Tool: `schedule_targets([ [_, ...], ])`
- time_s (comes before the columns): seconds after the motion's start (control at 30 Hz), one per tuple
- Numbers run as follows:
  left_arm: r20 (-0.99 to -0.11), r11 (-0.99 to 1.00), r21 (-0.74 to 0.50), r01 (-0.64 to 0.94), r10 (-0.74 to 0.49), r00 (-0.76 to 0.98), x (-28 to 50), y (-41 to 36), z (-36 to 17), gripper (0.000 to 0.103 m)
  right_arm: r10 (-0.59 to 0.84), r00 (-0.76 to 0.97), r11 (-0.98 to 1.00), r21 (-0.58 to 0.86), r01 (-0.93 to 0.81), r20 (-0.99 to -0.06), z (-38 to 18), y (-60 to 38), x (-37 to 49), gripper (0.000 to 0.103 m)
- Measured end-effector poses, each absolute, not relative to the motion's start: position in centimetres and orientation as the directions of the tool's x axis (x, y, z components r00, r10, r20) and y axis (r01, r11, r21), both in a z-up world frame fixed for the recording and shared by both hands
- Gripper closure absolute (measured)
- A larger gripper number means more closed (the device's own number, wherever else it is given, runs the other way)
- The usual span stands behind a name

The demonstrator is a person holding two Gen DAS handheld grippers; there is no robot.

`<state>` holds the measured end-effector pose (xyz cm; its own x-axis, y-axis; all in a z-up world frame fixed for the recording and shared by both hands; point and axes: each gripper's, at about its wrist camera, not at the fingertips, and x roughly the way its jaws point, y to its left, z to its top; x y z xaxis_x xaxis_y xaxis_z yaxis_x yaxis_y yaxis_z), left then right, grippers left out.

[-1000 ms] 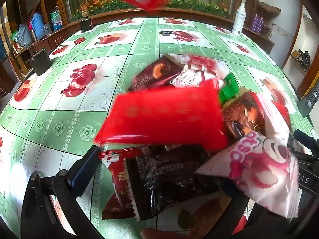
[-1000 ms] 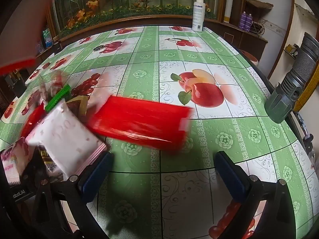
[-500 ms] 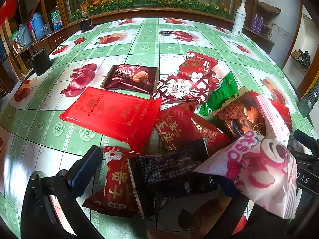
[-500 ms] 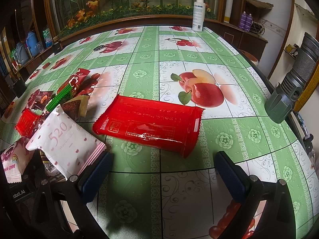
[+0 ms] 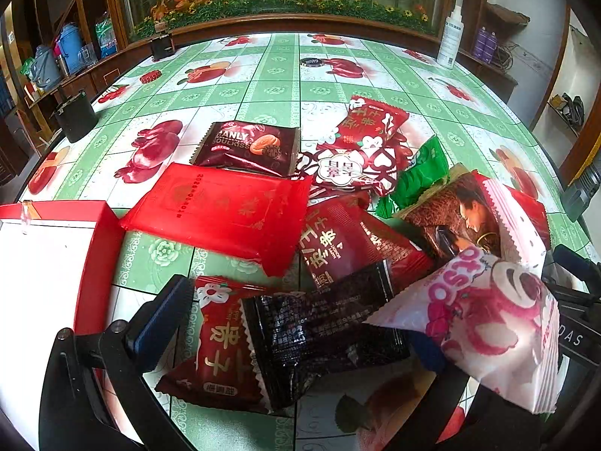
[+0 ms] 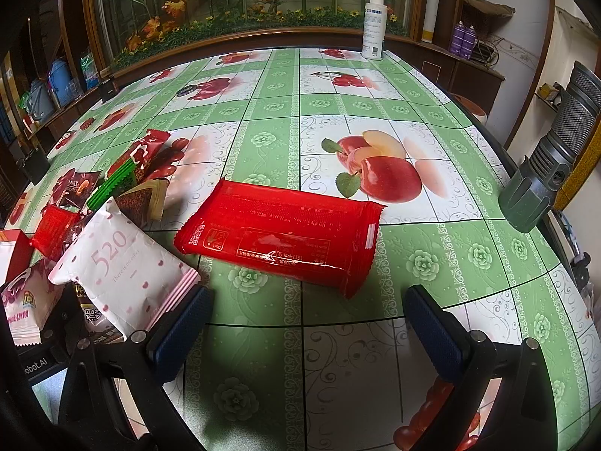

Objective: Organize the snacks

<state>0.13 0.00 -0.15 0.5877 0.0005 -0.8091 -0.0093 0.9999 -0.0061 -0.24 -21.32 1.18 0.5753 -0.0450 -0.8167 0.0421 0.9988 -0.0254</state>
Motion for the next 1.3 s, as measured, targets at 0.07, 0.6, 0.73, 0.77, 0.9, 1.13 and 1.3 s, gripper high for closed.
schedule_targets([
  [0.07,-0.809,1.000,-0.006,-0.009,0.001,0.588,0.1,0.0,-0.1,0.000,-0.045,0.575,0.999,-0.025,0.042,-0.817,1.2,-21.3,-0.2,0.000],
  [0.6,-0.809,1.000,-0.006,-0.009,0.001,0.588,-0.1,0.0,0.0,0.000,-0.044,0.575,0.999,-0.025,0.041,-0.817,1.2,-21.3,-0.2,0.000],
  [0.73,-0.812,1.000,-0.005,0.014,-0.012,0.583,-0.2,0.1,0.0,0.000,-0.049,0.575,0.998,-0.026,0.049,-0.817,1.2,-21.2,-0.3,0.000],
  [0.77,-0.814,1.000,-0.003,0.013,-0.010,0.581,-0.2,0.1,0.0,0.000,-0.048,0.574,0.999,-0.026,0.046,-0.817,1.3,-21.1,-0.5,0.000],
  [0.9,-0.791,0.999,0.046,-0.019,0.048,0.610,-1.6,0.4,0.7,0.000,-0.044,0.547,0.999,-0.029,0.036,-0.836,1.3,-21.2,-0.7,0.000],
  [1.13,-0.660,0.999,0.046,-0.008,0.036,0.750,-6.8,1.5,6.4,0.000,-0.079,0.657,0.997,-0.064,0.047,-0.750,4.6,-20.0,-4.8,0.000],
  [1.3,-0.614,0.999,0.048,0.001,0.028,0.789,-10.0,2.4,9.0,0.000,-0.103,0.731,0.992,-0.119,0.030,-0.675,8.5,-18.3,-7.8,0.000],
])
